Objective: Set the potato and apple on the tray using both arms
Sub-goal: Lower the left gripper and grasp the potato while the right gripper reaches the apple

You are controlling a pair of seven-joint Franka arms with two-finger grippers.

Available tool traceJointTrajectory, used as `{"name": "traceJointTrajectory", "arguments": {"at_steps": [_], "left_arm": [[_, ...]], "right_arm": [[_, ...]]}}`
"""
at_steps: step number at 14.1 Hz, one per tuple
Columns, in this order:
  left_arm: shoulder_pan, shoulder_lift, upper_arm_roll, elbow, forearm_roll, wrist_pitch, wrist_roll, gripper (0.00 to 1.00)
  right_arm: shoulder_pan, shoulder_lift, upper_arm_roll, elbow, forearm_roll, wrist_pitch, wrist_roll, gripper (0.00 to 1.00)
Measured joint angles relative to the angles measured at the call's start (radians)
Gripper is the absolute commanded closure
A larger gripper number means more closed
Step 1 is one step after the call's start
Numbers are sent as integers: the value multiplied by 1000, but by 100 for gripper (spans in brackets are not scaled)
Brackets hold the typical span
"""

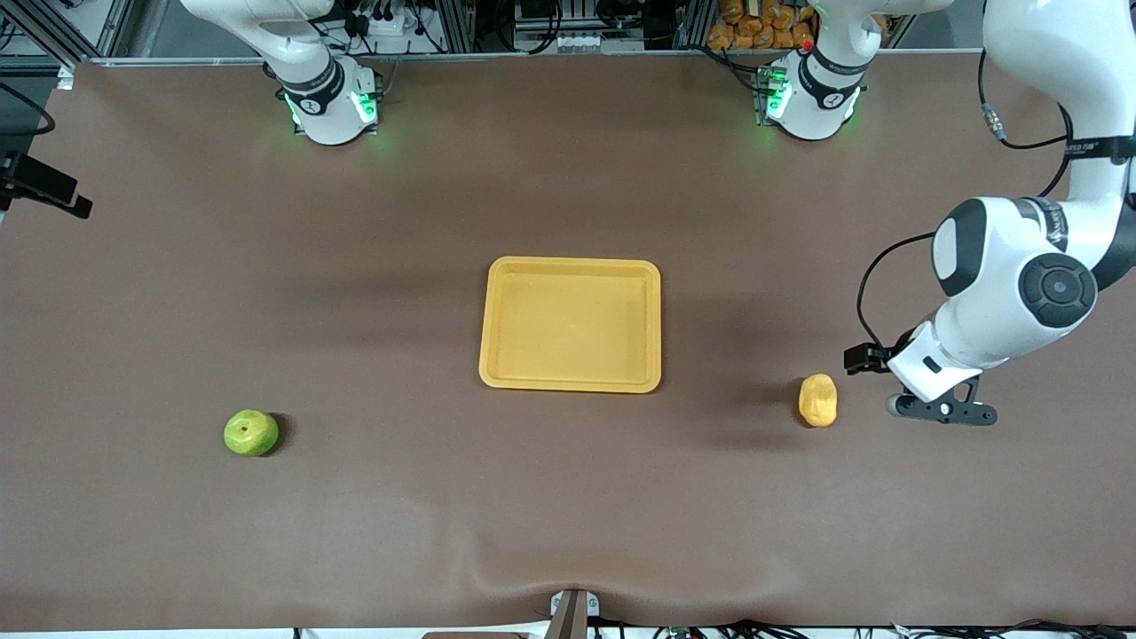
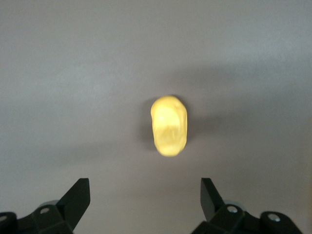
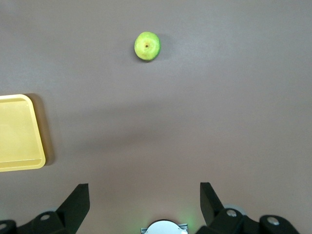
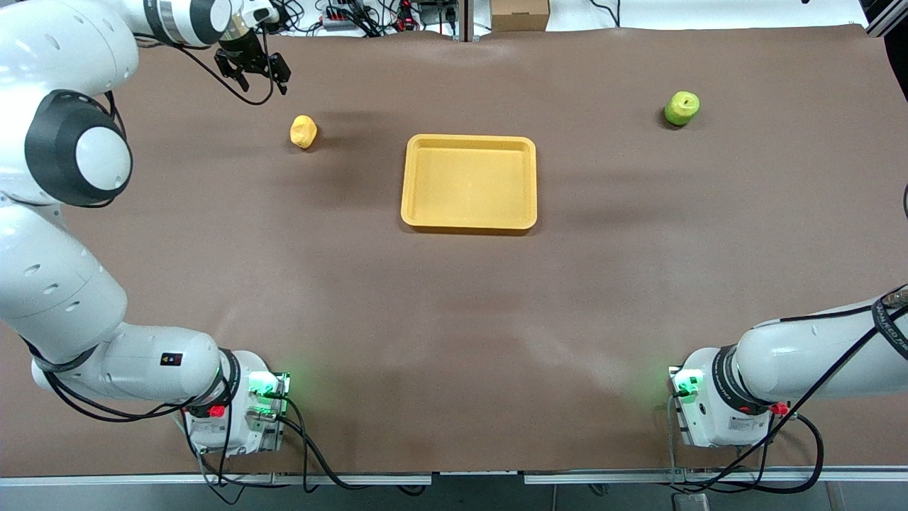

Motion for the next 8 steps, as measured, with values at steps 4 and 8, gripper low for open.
{"name": "traceJointTrajectory", "arguments": {"at_steps": [4,8], "left_arm": [[-1,83,-1,-5,0,119,-55,0],[-16,144,-2,-5,0,168,-105,0]], "right_arm": [[-11,12,-1,0,-1,6,0,0],[-18,36,-1,-1,-1,28,0,0]]}}
